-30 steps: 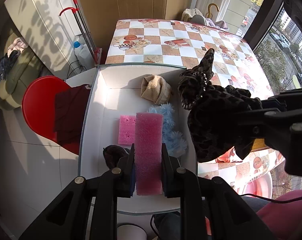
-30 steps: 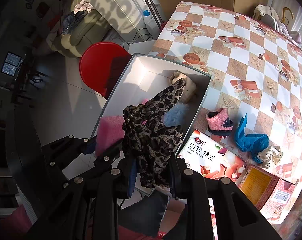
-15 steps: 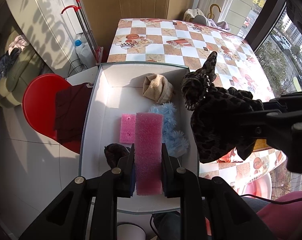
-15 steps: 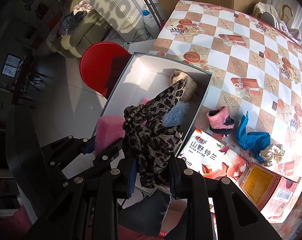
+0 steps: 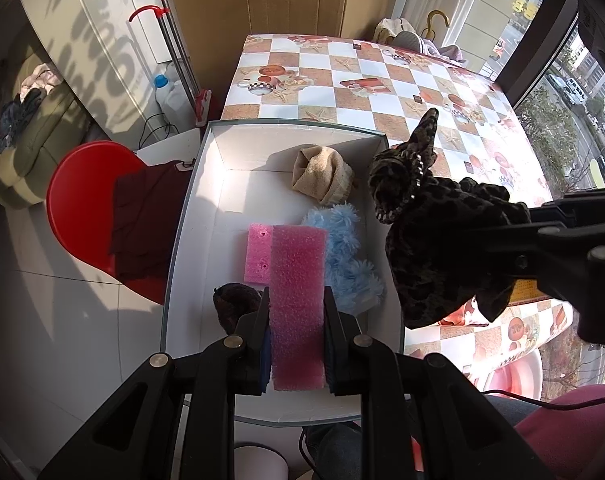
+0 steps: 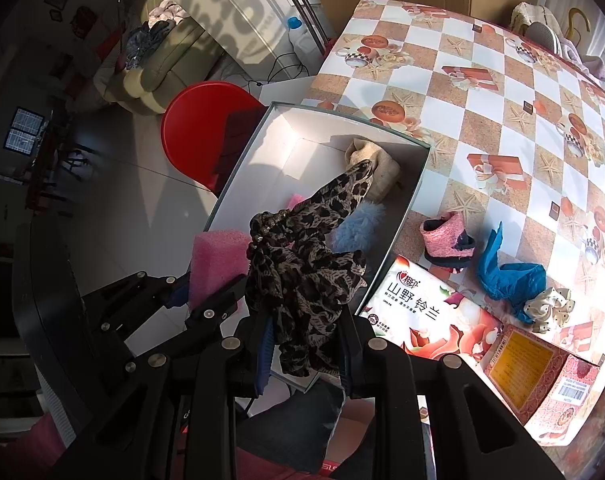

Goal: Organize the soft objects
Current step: 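Lower the sponge and scrunchie into the box and open both grippers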

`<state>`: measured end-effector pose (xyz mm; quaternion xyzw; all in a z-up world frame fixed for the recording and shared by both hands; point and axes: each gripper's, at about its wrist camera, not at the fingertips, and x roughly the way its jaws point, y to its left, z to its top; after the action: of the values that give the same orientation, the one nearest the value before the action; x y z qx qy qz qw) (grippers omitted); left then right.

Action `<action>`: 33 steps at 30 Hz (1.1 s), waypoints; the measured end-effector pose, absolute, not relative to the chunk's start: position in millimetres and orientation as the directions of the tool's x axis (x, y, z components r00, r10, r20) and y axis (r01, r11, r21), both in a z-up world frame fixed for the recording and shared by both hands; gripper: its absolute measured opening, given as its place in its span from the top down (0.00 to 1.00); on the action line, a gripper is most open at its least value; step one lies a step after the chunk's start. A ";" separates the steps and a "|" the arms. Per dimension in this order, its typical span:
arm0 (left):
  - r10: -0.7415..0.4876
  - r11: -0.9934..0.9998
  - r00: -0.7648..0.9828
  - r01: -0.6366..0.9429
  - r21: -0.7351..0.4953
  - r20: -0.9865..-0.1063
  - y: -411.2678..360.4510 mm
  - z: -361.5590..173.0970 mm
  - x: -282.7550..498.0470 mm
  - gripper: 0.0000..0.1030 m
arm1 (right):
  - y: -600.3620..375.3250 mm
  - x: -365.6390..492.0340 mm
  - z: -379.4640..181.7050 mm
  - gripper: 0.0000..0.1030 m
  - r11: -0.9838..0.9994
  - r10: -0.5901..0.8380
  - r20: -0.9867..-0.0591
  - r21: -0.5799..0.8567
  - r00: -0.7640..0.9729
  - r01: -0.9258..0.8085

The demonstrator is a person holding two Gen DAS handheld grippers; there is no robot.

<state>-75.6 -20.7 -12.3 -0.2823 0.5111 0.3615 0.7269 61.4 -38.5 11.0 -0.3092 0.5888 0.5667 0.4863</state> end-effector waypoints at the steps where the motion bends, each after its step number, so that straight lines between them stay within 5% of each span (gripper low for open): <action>1: 0.236 0.578 0.216 -0.815 -0.042 -0.947 -20.6 -12.3 -76.4 0.79 | -38.5 61.5 10.9 0.73 0.167 0.187 -0.923 0.366 -0.336 -0.915; 33: 0.167 0.466 0.189 -0.880 -0.091 -0.968 4.2 -35.3 -104.3 0.79 | -10.1 48.1 -10.6 0.73 0.141 0.135 -0.943 0.323 -0.305 -0.936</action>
<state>-104.3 4.2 -35.3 -0.3493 0.5106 0.3807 0.6873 48.1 -10.1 -10.6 -0.3428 0.5837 0.5585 0.4795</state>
